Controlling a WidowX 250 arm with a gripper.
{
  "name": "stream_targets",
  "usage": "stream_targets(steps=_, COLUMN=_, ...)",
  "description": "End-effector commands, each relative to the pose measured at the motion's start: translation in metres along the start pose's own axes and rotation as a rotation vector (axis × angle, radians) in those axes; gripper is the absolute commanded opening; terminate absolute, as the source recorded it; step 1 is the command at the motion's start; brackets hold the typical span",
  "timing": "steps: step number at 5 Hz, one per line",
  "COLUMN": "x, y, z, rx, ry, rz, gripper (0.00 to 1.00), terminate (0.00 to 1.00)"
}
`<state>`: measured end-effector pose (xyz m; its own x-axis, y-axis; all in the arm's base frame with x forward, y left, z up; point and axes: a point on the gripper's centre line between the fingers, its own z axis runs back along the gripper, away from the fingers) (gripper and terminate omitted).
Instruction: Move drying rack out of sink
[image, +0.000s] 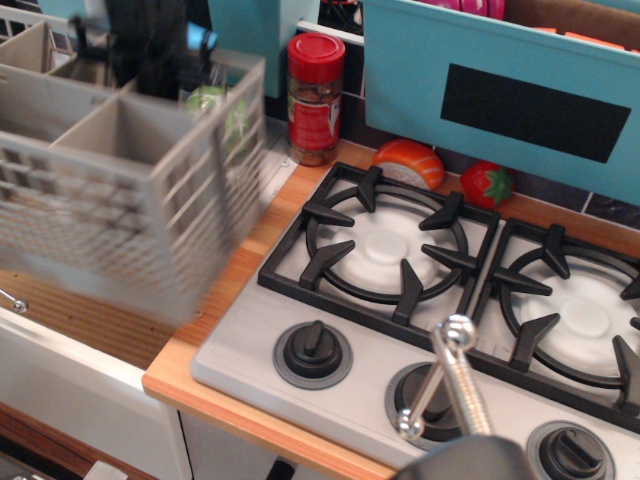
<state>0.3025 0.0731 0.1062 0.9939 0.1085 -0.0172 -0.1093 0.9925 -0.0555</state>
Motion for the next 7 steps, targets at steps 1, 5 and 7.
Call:
stream_targets(steps=1, x=-0.004, y=-0.078, z=0.056, rx=-0.012, ry=-0.065, rz=-0.013, gripper=0.00, terminate=0.00)
stream_targets(steps=5, x=-0.014, y=-0.246, z=0.033, rx=0.005, ry=-0.027, rz=-0.041, gripper=0.00, terminate=0.00)
stream_targets(steps=7, x=-0.021, y=-0.277, z=0.016, rx=0.033, ry=-0.051, rz=-0.113, gripper=0.00, terminate=1.00)
